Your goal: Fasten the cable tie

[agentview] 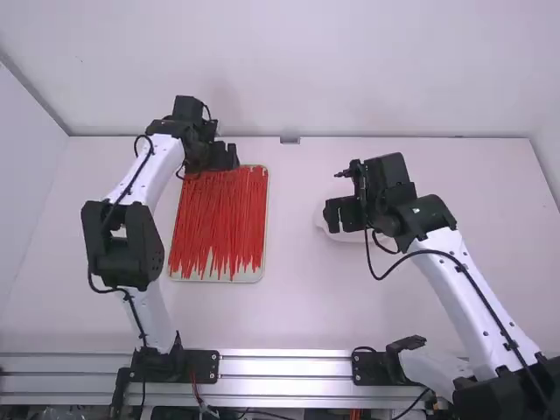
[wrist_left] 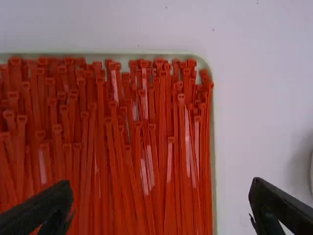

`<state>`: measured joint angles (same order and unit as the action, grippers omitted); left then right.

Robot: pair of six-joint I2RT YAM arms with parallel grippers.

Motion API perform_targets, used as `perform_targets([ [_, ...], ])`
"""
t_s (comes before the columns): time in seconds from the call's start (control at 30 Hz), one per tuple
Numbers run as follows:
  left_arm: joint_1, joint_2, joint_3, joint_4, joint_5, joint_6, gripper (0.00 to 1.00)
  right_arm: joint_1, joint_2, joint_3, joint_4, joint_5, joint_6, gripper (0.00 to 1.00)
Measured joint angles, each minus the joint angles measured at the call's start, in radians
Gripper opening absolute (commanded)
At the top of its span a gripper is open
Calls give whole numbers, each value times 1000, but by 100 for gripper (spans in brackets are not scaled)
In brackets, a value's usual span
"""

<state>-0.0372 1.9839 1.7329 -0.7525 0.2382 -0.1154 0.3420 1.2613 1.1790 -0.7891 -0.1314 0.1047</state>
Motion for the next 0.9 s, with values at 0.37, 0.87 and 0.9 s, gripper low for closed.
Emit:
perform_targets([
  [0.37, -51, 11, -240, 280, 2, -50, 52, 0, 0, 0, -2, 0, 0, 99],
  [0.87, -61, 11, -403, 459, 54, -68, 49, 0, 0, 0, -26, 0, 0, 100],
  [0.9, -62, 11, -403, 462, 53, -68, 50, 0, 0, 0, -26, 0, 0, 100],
])
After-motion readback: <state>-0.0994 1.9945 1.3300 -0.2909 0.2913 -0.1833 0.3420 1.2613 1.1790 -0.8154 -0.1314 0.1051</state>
